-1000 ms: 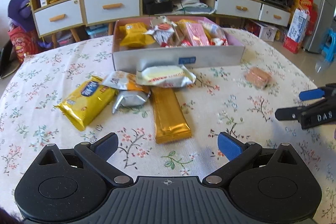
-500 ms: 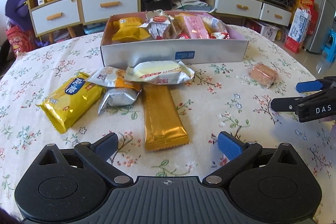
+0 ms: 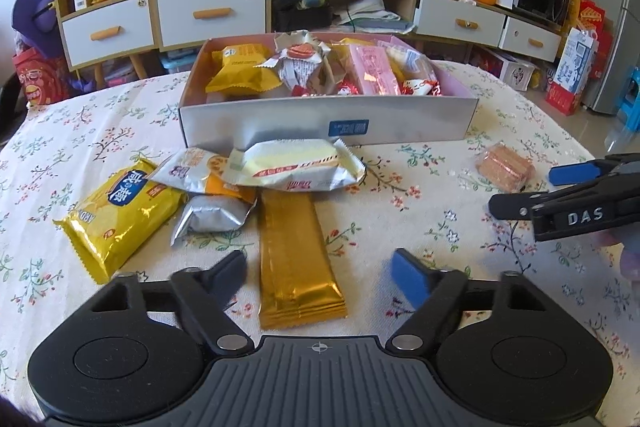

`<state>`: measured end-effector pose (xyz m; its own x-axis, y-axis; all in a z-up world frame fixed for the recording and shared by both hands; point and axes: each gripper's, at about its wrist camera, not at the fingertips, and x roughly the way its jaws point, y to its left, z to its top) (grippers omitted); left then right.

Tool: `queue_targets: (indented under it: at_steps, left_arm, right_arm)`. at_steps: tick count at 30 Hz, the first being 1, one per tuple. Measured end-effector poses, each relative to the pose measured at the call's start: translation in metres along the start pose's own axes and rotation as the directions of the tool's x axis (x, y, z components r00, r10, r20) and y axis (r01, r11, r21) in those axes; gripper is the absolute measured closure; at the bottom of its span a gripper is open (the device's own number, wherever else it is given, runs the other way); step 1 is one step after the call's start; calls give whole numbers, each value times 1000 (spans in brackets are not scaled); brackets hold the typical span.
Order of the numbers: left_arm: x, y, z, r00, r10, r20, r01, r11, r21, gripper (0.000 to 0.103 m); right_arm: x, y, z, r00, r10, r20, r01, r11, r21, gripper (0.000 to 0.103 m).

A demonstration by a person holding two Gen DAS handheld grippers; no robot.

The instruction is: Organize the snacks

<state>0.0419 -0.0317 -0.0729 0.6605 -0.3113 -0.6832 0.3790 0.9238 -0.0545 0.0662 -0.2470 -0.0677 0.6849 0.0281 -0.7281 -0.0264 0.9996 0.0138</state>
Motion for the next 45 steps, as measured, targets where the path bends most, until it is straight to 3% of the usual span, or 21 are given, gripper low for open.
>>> queue_targets:
  at_steps: [5,8,15,27,32,45]
  left_arm:
    - [0,1,5,1000,-10,-8,10,1000,-20,53]
    - [0,3,6,1000,-10,-12,10,1000,-27,59]
    - [0,5,9,1000,-4,-23,4,999,-38,63]
    - [4,6,13,999,0,-34,-2,999,-51,64]
    - [2,7,14,999,8,-40,-10,998,-58,73]
    - [-6,10,14,995,-59,-85,50,993,-105,76]
  right_arm:
    - [1,3,3,1000,13,14,-12,1000,-12,12]
    - [1,5,7,1000,21,19,-21,1000,-12,21]
    - [0,10,8,999,33,31,-32,999,-33,39]
    - [-1,9,10,999,33,33,-32,999,-28,61]
    - [-5,10,14,999,23,45,-21,999,-28,70]
    - [-11,9,22,999,40,36,-41,999,15,71]
